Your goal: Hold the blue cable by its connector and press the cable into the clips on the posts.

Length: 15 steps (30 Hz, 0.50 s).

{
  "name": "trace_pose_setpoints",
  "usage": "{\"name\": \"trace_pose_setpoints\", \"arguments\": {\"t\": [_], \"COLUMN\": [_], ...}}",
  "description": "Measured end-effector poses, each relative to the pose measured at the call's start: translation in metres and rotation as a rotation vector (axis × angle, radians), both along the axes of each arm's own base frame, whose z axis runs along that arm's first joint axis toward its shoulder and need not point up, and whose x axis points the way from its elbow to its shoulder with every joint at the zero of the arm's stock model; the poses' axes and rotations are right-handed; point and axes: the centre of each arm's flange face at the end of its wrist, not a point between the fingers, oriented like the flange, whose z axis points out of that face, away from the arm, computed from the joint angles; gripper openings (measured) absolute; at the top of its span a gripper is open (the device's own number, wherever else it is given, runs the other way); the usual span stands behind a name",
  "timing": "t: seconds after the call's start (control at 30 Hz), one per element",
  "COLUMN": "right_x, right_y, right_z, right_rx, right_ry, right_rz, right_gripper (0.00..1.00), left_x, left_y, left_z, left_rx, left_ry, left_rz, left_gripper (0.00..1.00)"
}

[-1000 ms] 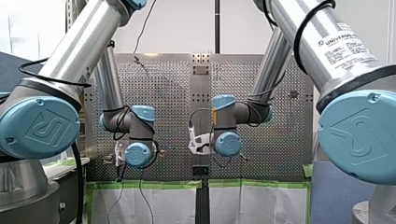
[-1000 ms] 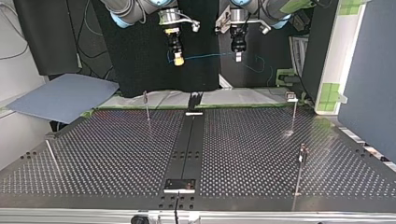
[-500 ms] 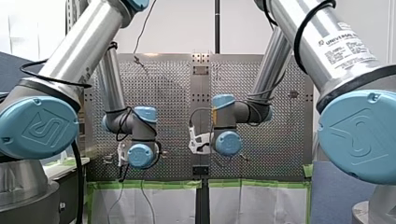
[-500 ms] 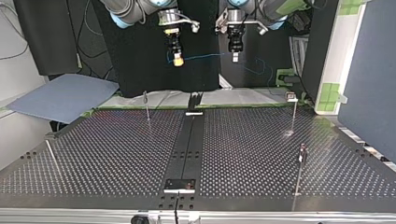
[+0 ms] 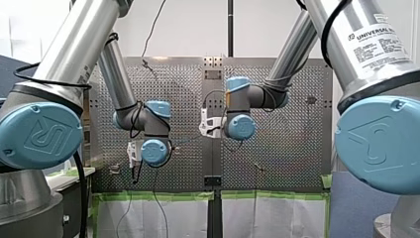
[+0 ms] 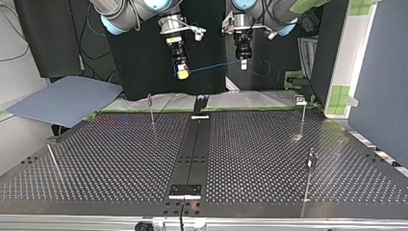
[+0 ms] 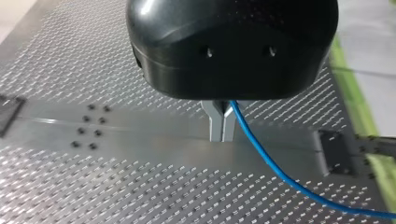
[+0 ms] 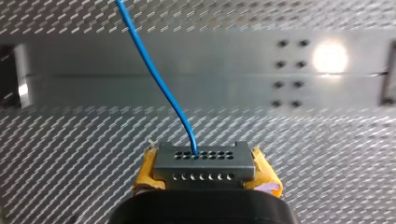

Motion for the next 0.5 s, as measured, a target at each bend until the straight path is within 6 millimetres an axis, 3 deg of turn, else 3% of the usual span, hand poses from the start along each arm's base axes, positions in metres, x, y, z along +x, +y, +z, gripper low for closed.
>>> {"name": "trace_pose_setpoints", "arguments": {"t": [0.5], "right_x": [0.018], "right_y": [-0.026], "right_z": [0.122], "right_rx": [-0.092], "right_ry": [-0.106], "right_rz": [0.067], "right_gripper": [0.00], "left_x": [0.033], "left_y": [0.003], "left_z": [0.079], "left_rx": [-0.095], "left_ry": [-0.089], "left_rz": [0.128], "left_gripper": [0.01]}}
